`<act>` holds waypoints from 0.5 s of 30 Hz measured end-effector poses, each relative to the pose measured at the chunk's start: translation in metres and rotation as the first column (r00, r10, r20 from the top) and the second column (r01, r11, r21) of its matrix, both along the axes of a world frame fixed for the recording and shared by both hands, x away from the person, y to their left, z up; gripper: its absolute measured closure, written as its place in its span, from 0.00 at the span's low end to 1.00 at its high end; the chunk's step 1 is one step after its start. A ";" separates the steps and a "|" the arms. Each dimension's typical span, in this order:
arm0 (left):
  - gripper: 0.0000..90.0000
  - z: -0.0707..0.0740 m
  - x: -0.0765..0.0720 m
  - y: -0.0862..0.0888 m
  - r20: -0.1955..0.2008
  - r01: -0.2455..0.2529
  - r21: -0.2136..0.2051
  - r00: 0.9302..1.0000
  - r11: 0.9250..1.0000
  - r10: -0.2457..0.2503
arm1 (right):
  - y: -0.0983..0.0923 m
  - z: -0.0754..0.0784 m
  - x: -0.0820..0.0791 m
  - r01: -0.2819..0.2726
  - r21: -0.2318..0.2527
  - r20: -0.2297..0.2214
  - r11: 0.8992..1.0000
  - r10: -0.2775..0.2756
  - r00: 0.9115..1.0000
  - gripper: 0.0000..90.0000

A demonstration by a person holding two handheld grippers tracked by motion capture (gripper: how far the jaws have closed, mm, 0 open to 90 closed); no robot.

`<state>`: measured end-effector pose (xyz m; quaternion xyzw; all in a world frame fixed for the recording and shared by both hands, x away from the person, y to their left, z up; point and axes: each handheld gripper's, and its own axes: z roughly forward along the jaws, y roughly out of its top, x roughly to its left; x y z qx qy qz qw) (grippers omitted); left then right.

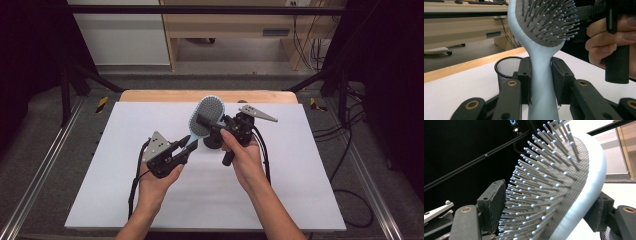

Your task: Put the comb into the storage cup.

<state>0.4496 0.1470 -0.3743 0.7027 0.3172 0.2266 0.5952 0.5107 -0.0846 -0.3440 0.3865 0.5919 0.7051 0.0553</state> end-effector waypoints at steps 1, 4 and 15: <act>0.78 0.000 0.000 0.000 0.000 0.000 -0.001 1.000 1.000 0.000 | 0.000 0.000 0.000 -0.001 0.002 -0.001 1.000 0.001 1.000 0.32; 0.78 0.000 0.001 0.000 -0.005 0.003 -0.004 1.000 1.000 -0.003 | -0.001 0.000 0.000 -0.003 0.009 -0.002 1.000 0.003 1.000 0.34; 0.78 -0.006 0.006 0.001 -0.037 0.020 -0.012 0.999 1.000 -0.021 | -0.001 -0.002 0.002 -0.006 0.022 -0.009 1.000 0.007 1.000 0.43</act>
